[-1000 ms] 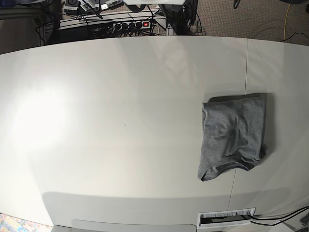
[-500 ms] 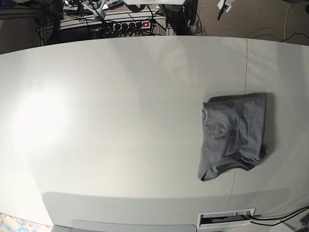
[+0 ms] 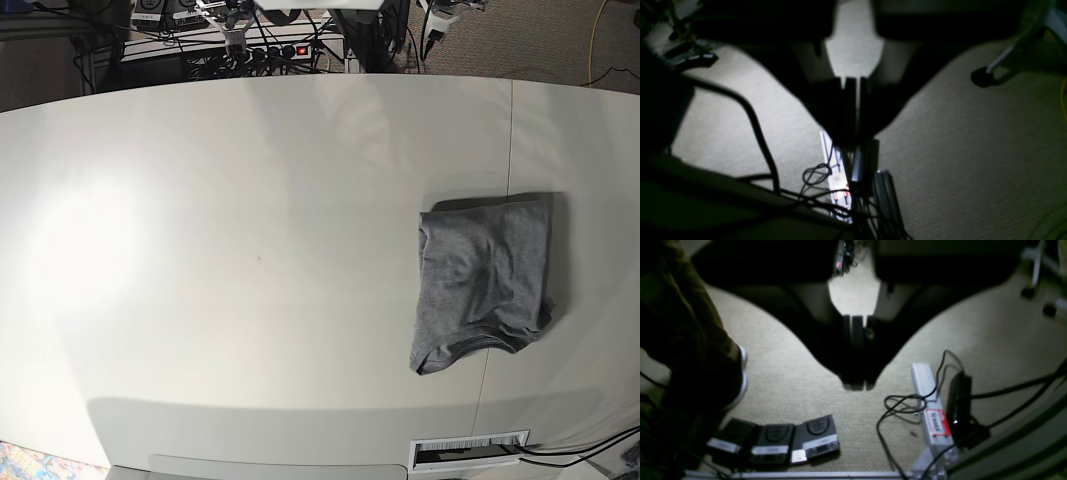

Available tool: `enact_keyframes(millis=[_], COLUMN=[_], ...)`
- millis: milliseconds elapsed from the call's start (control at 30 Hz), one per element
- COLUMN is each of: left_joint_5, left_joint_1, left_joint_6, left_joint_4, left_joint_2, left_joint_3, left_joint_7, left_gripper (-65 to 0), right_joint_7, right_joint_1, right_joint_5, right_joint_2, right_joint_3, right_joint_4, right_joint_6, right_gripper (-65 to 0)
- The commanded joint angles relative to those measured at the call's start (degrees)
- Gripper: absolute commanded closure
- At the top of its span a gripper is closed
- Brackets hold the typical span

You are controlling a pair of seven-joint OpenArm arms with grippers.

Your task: Fold the T-shirt properly

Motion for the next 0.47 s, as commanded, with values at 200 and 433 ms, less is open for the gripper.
enact_keyframes(millis=[200, 433], left_joint_5=[-0.09, -0.13], left_joint_1=[-0.07, -0.42], left_joint_6=[4.39, 4.39], left_joint_4=[-0.87, -0.87], left_joint_2=[3.43, 3.72], left_joint_3=[0.00, 0.00], left_joint_7=[-1.88, -1.73], left_gripper=[0.0, 0.0], right_joint_7=[-0.63, -0.28], right_joint_1=[0.50, 0.61], right_joint_5=[4.48, 4.50], right_joint_2=[0.15, -0.66], right_joint_3=[0.07, 0.07], right_joint_4=[0.07, 0.07], right_joint_6=[-1.57, -1.57], right_gripper=[0.0, 0.0])
